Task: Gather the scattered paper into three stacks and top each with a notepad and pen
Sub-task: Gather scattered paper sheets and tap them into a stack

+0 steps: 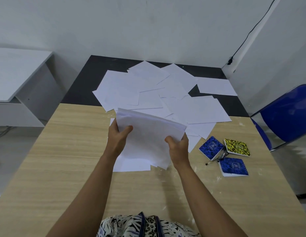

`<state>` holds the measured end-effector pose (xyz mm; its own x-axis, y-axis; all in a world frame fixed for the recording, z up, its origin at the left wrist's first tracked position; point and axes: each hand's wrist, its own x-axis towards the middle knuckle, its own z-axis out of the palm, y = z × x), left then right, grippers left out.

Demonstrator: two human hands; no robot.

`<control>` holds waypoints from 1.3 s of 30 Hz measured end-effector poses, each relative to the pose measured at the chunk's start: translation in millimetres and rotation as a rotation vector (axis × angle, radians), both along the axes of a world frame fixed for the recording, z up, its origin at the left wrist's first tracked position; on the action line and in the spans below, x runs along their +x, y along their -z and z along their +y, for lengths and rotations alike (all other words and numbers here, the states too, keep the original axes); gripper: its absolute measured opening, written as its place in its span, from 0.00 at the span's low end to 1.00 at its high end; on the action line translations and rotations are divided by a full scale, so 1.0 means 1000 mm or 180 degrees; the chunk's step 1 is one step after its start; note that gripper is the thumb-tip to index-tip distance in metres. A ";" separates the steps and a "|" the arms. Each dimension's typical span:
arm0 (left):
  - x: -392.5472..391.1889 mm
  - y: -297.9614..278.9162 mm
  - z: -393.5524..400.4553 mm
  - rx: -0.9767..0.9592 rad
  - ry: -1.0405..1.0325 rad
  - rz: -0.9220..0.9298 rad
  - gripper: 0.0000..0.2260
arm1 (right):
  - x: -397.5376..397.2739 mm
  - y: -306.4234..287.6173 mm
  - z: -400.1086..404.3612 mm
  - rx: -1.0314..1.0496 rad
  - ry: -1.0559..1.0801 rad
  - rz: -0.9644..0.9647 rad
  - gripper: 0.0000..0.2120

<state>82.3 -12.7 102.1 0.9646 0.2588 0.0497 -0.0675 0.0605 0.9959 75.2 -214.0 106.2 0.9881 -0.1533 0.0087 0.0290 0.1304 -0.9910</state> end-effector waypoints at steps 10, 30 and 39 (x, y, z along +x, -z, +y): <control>-0.010 0.019 -0.003 0.0236 -0.0161 0.0319 0.16 | -0.008 0.025 0.007 -0.0285 0.0204 0.0205 0.12; -0.025 0.042 -0.013 0.0419 -0.0017 0.0617 0.16 | -0.028 0.048 -0.020 -0.0802 -0.0429 0.0762 0.15; -0.028 0.042 -0.020 0.0219 0.0042 0.0582 0.16 | -0.032 0.048 -0.026 -0.0587 0.0064 0.0492 0.17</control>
<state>53.9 -32.9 59.9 0.9625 0.2482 -0.1095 0.1152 -0.0084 0.9933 43.0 -239.9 58.5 0.9766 -0.1829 -0.1128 -0.1242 -0.0522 -0.9909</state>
